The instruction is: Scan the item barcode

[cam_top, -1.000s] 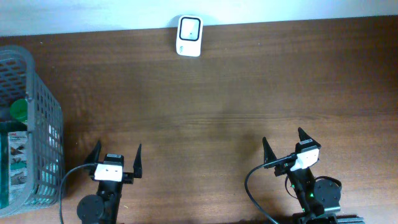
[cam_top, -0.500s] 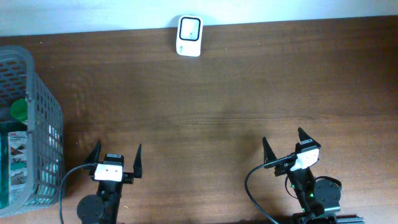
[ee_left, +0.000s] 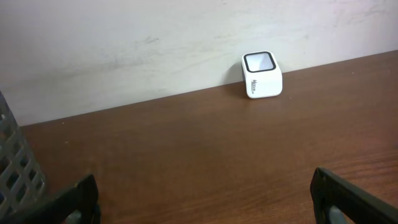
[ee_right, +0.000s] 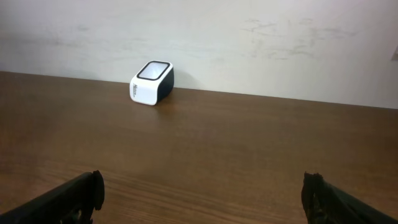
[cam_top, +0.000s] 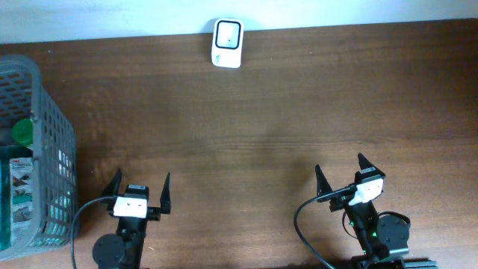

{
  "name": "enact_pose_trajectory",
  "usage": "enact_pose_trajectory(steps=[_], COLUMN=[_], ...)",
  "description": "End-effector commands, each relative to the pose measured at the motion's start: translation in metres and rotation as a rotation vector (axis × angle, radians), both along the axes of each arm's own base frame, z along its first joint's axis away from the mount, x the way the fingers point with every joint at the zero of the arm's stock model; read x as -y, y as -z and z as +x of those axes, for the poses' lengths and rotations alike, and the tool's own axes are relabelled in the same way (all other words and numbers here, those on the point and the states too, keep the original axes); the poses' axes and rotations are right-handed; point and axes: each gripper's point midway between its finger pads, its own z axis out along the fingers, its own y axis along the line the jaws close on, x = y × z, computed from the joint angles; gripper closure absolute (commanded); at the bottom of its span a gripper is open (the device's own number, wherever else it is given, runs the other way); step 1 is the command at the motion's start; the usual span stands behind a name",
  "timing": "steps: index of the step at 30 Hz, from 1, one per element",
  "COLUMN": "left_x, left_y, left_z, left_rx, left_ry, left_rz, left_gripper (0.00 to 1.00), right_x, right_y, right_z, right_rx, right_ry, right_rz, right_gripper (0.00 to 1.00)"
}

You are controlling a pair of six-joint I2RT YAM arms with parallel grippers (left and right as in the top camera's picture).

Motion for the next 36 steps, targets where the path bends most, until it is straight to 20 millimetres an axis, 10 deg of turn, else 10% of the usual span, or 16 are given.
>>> enact_pose_trajectory(steps=[1, 36], left_x=[0.001, 0.005], left_y=[0.002, -0.092], left_z=[0.0, 0.028], left_rx=[0.002, -0.078], left_ry=[0.004, 0.038], left_rz=[0.009, -0.058], left_gripper=[0.01, 0.01], right_x=[0.0, 0.0], right_y=[0.003, 0.003], right_z=[0.0, 0.0], right_rx=[-0.003, -0.003], right_ry=[-0.005, -0.005], right_rz=[0.001, 0.001], right_gripper=[0.02, 0.02])
